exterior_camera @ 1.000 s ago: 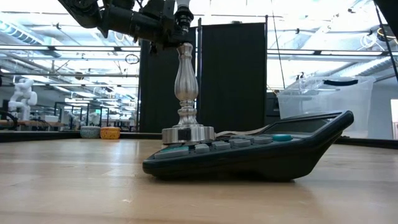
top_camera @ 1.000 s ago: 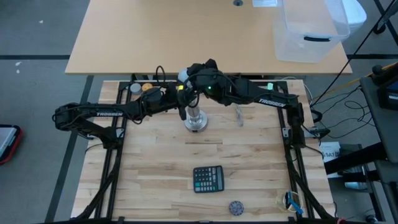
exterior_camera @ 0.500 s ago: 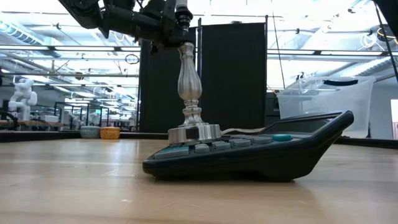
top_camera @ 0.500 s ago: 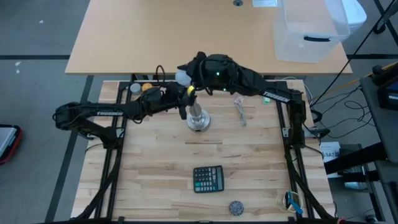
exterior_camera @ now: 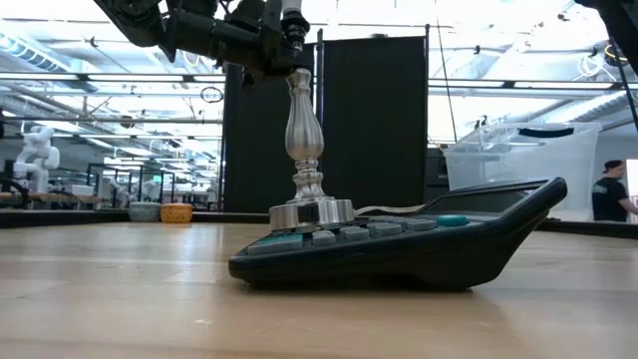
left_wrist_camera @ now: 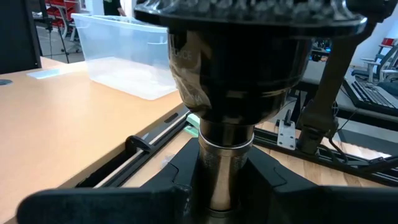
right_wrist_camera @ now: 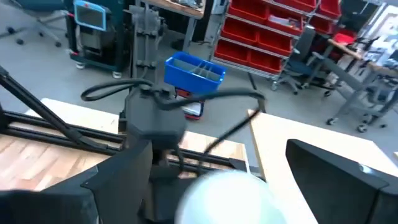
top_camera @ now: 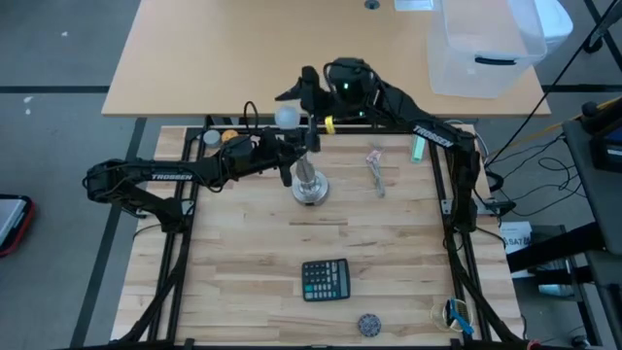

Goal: Screw lightbulb
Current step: Insert the light bulb into the lamp

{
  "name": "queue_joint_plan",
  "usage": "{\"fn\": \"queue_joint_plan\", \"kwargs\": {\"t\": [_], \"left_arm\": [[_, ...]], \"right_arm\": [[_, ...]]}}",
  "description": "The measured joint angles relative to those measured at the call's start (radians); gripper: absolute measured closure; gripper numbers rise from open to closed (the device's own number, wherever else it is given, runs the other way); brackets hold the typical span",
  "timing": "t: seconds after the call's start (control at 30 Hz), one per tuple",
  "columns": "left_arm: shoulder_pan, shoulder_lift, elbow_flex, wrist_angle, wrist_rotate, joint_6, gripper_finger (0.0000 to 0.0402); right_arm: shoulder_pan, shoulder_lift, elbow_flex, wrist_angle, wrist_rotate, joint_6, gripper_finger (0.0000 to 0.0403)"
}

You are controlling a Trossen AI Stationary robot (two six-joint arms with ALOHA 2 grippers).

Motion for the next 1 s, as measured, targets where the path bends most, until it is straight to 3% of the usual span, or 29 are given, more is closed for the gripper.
{"fn": "queue_joint_plan", "kwargs": {"t": [0.17,0.47,0.7,0.83,1.0], "left_arm": [[0.0,0.0,0.0,0.0,0.003,0.001,0.0328],[0.0,-0.001,-0.001,0.0,0.004,0.002,0.0328],[0.0,-0.001,-0.001,-0.001,0.004,0.0,0.0328],[0.0,-0.001,-0.001,-0.002,0.003,-0.006,0.0328],[0.001,-0.001,0.0,-0.001,0.004,-0.009,0.0328]], "right_arm": [[-0.066,0.001,0.0,-0.045,-0.163,0.068,0.0039],[-0.1,0.04,-0.001,-0.106,-0.32,0.068,0.0041],[-0.095,0.053,-0.001,-0.059,-0.318,0.086,0.0093],[-0.093,0.053,-0.001,-0.027,-0.249,0.169,0.0138],[-0.075,0.052,-0.001,-0.044,-0.138,0.208,0.0144]]}}
